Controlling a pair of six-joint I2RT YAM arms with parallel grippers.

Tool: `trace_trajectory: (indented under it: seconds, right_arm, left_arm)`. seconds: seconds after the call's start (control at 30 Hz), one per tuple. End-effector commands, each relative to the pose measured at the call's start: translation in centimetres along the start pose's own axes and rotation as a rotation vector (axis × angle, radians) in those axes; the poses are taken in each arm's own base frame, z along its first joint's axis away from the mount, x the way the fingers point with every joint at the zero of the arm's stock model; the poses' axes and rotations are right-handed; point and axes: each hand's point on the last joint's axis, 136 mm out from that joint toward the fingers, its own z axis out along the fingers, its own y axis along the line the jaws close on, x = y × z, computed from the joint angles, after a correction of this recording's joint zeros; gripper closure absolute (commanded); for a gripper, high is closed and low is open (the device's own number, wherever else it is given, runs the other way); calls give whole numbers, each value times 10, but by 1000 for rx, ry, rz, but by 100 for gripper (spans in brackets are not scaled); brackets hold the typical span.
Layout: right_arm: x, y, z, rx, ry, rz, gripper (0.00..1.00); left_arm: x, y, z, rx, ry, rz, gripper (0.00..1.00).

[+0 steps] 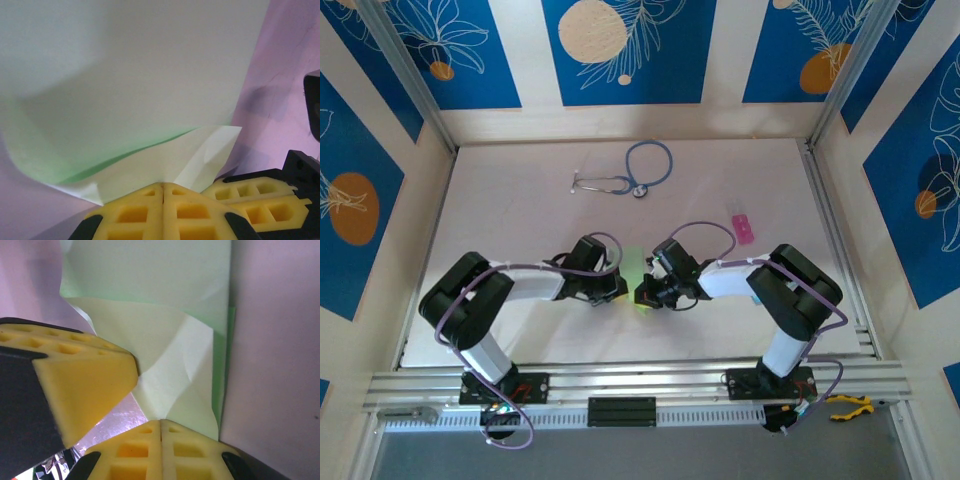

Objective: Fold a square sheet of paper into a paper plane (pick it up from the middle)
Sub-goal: Third fold the triangle at the center of the table.

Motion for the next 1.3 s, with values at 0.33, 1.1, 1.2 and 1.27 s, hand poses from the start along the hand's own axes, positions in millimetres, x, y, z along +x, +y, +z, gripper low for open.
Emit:
trace_trajectory:
  seconds: [0.33,1.1,1.2,1.27]
  right_arm:
    - [30,-59,4,209,91,86,100]
    - [26,-52,3,205,84,76,100]
    - [26,-53,3,212,85,76,100]
    - [26,-52,3,214,87,76,100]
  left_arm:
    - [-43,47,-17,-93,-76,-86,98]
    - [-48,-18,-50,47,-112,68,98]
    - [-30,-27,-31,78,-58,97,98]
    - [-22,-27,-19,85,-28,99,98]
